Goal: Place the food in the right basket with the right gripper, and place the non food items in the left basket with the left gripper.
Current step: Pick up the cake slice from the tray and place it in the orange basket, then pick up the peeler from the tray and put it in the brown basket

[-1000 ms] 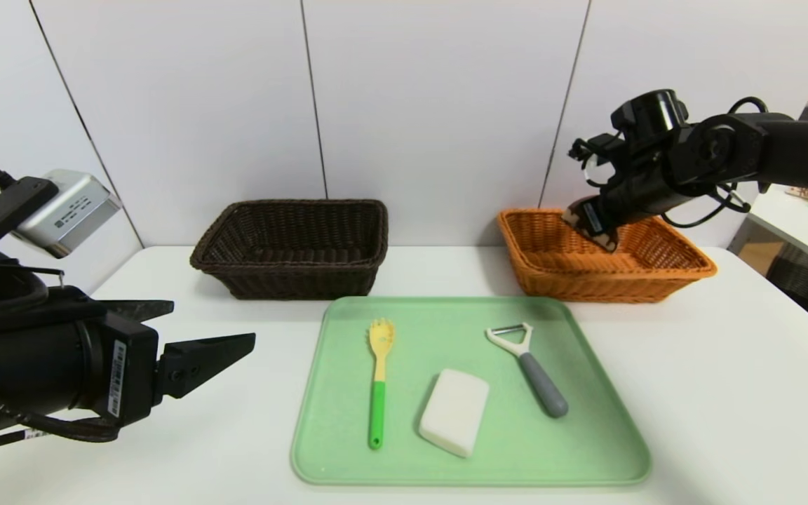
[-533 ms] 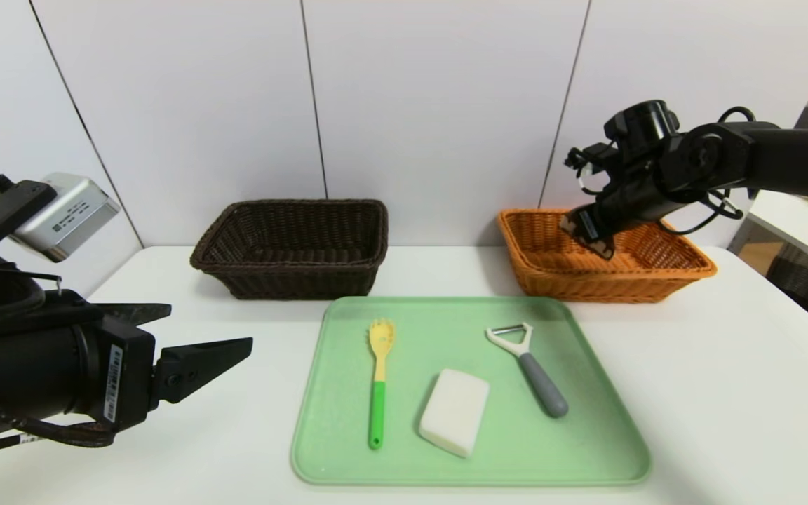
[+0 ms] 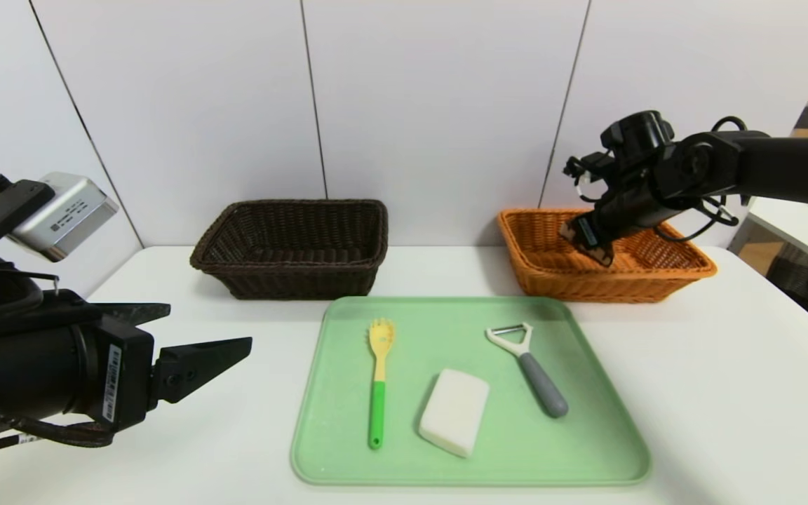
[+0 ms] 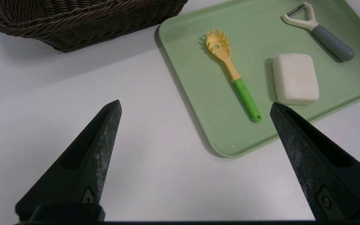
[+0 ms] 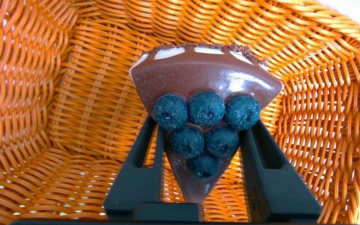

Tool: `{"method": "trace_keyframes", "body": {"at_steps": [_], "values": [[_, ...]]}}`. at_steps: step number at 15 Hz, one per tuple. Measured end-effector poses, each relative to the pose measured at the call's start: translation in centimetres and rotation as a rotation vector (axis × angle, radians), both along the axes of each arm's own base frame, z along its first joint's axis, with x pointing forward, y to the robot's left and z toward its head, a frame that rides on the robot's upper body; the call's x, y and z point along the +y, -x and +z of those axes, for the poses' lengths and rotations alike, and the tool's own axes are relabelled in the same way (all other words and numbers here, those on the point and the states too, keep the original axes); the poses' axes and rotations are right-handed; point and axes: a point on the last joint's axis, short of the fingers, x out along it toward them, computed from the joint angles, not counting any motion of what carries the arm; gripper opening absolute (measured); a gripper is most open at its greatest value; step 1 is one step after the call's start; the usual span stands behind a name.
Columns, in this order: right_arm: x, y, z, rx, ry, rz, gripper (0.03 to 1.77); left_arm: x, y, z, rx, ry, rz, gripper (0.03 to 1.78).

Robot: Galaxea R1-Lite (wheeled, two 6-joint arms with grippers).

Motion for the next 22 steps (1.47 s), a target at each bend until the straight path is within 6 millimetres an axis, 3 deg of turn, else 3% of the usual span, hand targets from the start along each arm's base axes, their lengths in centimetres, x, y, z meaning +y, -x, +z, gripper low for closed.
{"method": "trace_keyframes", "body": {"at_steps": [6,12,17,22], "values": [[0.0,0.1,-0.1,0.007,-0.001,0.0,1.28,0.0,0.0,0.0,-0.001,0.001,0.0,1.69],[0.4,1.8,1.6,0.033,-0.005,0.007,1.51,0.1,0.1,0.1,-0.009,-0.001,0.01,1.69],[2.1,5.5,6.5,-0.051,-0.03,0.072,1.6,0.2,0.2,0.2,-0.016,-0.001,0.014,1.69],[5.6,11.8,11.0,-0.077,-0.124,0.144,1.66,0.1,0.2,0.2,-0.015,0.0,0.013,1.69]]}}
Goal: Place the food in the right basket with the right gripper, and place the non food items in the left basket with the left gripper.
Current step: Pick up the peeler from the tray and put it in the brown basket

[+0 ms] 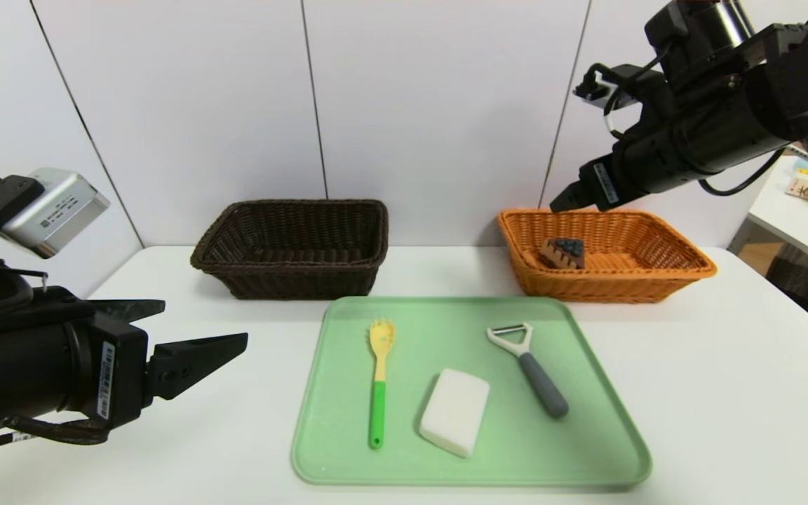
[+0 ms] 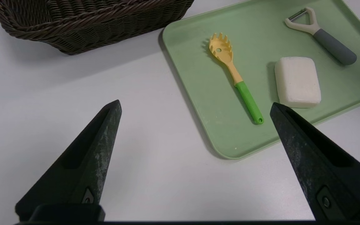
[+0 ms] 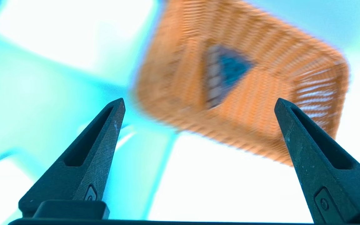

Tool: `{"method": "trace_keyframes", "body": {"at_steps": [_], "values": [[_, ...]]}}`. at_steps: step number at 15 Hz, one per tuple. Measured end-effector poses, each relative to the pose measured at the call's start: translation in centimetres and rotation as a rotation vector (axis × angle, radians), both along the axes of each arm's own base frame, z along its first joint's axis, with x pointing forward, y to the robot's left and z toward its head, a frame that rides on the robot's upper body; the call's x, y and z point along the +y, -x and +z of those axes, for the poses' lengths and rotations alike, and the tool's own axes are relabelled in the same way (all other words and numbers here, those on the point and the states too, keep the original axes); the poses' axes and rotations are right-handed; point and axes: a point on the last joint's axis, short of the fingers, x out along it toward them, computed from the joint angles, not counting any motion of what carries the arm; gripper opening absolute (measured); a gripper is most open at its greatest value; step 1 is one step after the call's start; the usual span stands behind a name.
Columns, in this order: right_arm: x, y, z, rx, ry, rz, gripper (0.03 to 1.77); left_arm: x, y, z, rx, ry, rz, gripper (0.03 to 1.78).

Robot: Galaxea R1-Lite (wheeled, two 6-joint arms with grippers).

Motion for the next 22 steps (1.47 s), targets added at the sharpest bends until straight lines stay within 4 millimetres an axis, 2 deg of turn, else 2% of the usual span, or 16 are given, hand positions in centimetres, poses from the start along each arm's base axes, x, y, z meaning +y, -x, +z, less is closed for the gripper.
{"method": "trace_keyframes", "body": {"at_steps": [2,4,10,15,22], "values": [[0.9,2.5,0.7,0.053,-0.039,0.008,1.67,0.1,0.1,0.0,-0.001,0.002,0.001,1.69],[1.6,4.5,0.6,0.105,-0.052,0.015,1.68,0.2,0.2,0.0,-0.004,0.003,0.002,1.69],[2.6,8.2,-1.6,0.272,-0.061,-0.023,1.69,0.4,0.6,-0.4,0.002,-0.001,0.001,1.69],[3.3,8.3,-4.3,0.371,-0.027,-0.063,1.69,0.5,0.7,-0.4,0.0,0.002,0.002,1.69],[4.8,6.2,-6.9,0.405,-0.036,-0.098,1.69,0.7,1.0,-0.6,0.0,0.001,0.003,1.69]]}}
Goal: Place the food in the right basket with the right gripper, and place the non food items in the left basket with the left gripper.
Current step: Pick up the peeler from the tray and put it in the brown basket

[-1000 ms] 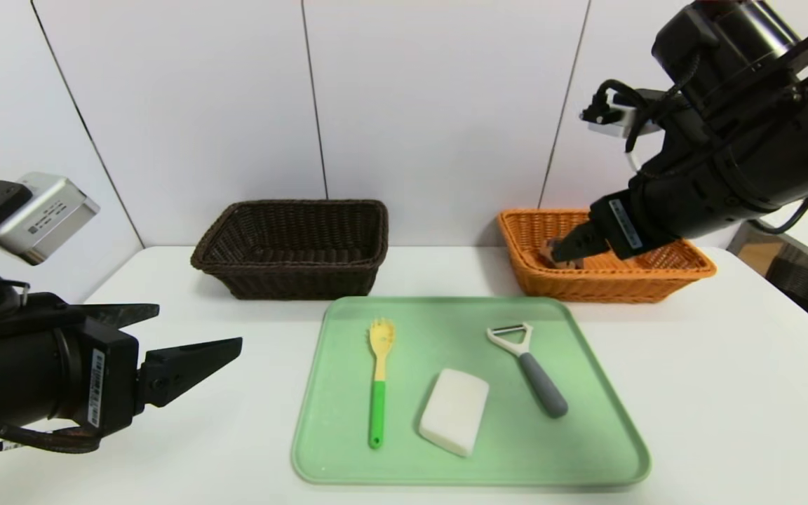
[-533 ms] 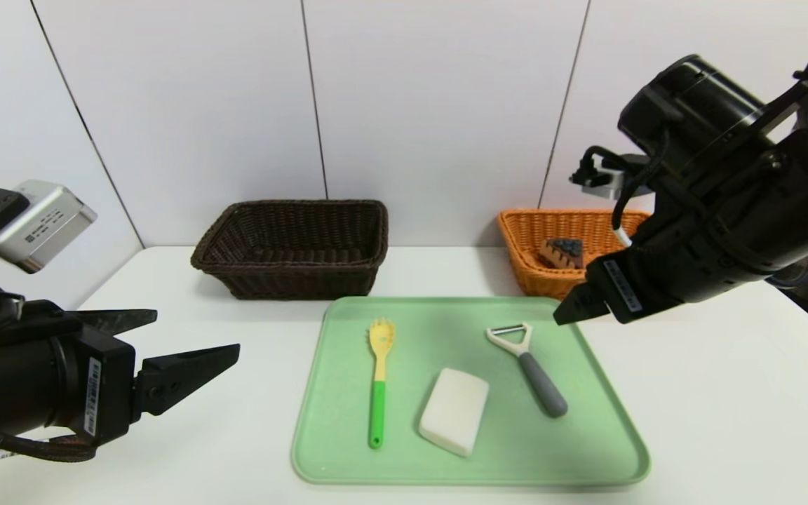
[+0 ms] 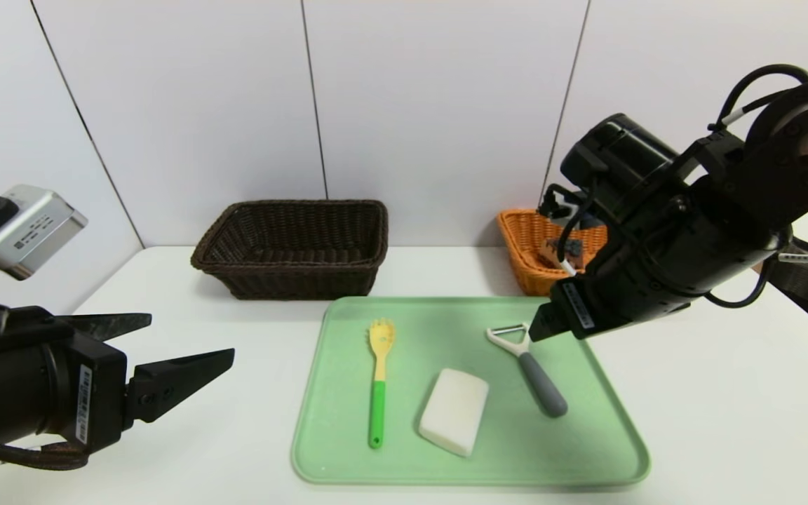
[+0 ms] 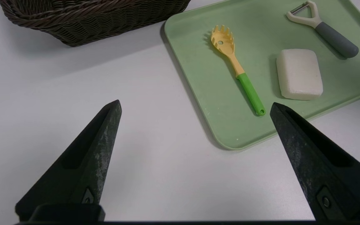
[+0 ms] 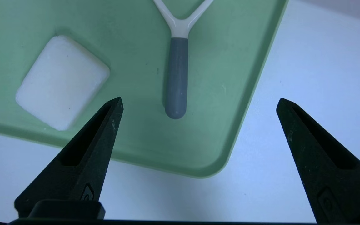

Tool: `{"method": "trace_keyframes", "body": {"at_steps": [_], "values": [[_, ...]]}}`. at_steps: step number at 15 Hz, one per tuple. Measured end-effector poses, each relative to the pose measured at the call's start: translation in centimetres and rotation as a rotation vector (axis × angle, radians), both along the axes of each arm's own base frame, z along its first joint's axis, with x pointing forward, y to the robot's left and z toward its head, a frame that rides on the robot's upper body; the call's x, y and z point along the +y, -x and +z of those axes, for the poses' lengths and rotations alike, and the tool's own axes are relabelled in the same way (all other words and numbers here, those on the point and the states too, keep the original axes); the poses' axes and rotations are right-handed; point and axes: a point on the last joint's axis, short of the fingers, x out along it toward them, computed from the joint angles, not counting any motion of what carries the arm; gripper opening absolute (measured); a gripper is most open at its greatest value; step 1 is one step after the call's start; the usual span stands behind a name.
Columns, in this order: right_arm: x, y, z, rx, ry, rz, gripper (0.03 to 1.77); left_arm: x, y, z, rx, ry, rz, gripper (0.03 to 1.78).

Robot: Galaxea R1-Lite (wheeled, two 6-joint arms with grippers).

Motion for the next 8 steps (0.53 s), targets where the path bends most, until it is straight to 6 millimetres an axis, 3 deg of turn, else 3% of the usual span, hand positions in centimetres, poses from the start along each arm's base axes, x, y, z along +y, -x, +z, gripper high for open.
{"method": "trace_keyframes", "body": {"at_steps": [8], "values": [[1.6,-2.1,-2.5,0.009,-0.013,-0.017,1.7,0.0,-0.1,0.0,0.001,-0.001,-0.001,1.69]]}}
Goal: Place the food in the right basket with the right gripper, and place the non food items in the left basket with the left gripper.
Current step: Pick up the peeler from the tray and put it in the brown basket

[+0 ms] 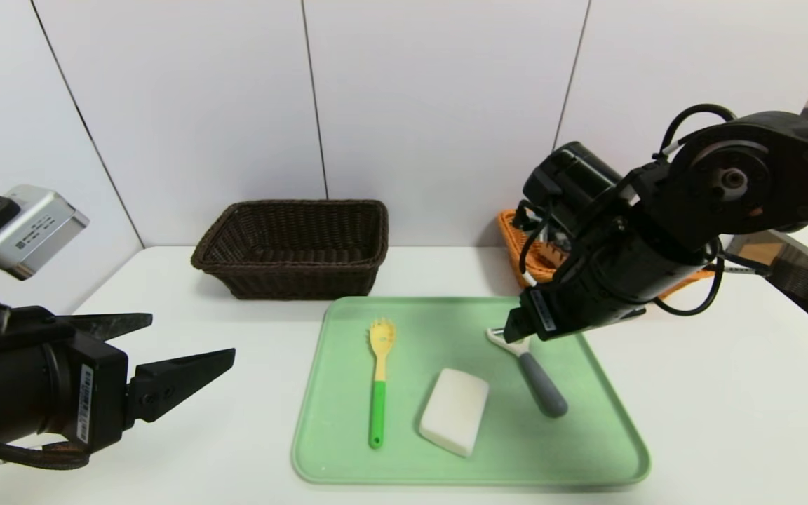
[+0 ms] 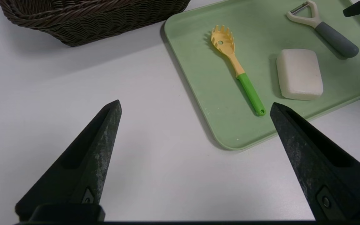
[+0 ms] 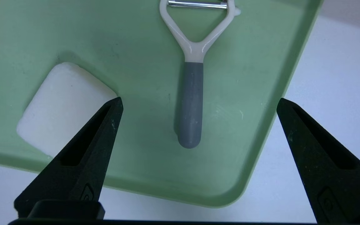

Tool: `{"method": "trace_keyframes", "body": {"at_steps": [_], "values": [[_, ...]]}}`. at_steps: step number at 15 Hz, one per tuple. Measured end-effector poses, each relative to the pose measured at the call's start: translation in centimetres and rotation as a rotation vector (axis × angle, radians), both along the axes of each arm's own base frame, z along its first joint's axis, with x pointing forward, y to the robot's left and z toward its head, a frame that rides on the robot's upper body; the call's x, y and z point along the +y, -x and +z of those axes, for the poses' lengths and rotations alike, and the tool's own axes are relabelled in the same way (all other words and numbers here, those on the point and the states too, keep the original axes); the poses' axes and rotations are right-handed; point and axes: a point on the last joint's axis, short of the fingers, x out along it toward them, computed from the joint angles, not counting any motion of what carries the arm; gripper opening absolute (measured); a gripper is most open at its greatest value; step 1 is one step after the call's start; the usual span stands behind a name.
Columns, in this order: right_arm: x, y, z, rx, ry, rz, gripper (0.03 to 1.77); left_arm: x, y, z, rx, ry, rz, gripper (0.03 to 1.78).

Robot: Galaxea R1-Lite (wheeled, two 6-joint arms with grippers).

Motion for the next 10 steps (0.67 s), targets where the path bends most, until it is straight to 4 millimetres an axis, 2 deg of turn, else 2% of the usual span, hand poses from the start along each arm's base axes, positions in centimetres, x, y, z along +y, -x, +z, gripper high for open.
{"method": "trace_keyframes", "body": {"at_steps": [10], "values": [[0.7,-1.4,-4.0,0.116,0.042,-0.057,1.7,0.0,0.0,0.0,-0.001,0.001,0.0,1.69]]}}
